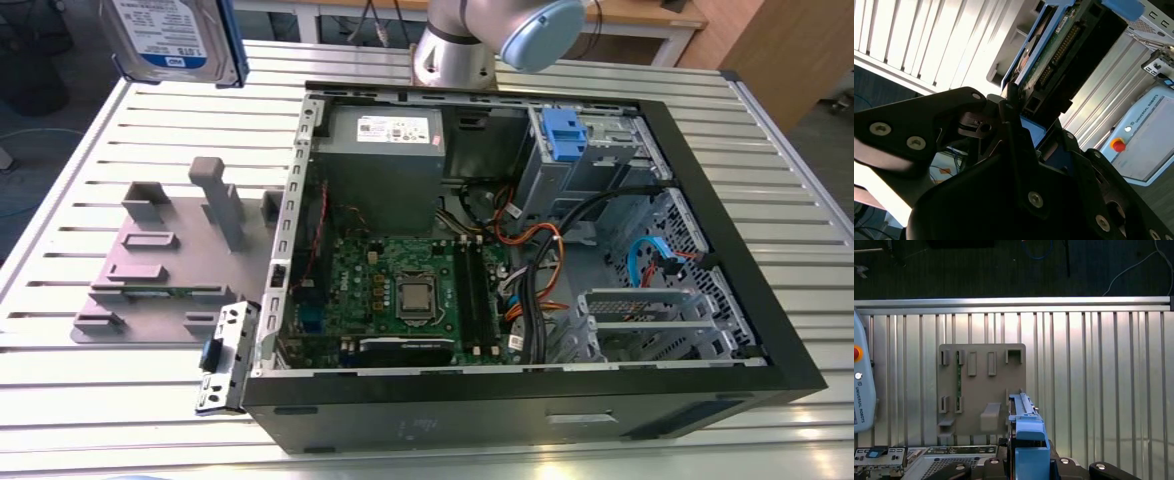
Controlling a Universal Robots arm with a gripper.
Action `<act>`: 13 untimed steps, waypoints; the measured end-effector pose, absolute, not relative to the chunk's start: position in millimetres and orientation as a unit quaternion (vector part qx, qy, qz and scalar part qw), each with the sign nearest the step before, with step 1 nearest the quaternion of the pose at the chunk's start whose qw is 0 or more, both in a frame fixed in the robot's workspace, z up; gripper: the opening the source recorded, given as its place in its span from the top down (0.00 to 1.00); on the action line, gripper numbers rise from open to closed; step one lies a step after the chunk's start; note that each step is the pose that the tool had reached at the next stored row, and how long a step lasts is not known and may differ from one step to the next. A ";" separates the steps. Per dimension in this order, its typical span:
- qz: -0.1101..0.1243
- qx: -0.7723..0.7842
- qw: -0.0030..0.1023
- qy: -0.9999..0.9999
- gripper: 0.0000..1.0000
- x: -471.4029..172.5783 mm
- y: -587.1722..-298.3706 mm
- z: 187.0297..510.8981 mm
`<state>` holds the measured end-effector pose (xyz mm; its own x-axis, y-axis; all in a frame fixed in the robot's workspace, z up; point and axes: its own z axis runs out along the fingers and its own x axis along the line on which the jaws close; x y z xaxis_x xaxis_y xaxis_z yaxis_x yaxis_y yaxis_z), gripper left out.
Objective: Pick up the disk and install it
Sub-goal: 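Pick up the disk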
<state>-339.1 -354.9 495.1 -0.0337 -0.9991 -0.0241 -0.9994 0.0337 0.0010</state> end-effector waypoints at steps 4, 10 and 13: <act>0.009 -0.695 0.008 0.719 0.64 -337.4 -354.9 495.1; 0.009 -0.695 0.008 0.719 0.64 -335.0 -354.9 495.1; 0.009 -0.695 0.008 0.719 0.64 -333.8 -354.9 495.1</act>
<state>-333.8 -354.9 495.1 -0.0338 -0.9991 -0.0241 -0.9994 0.0338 0.0011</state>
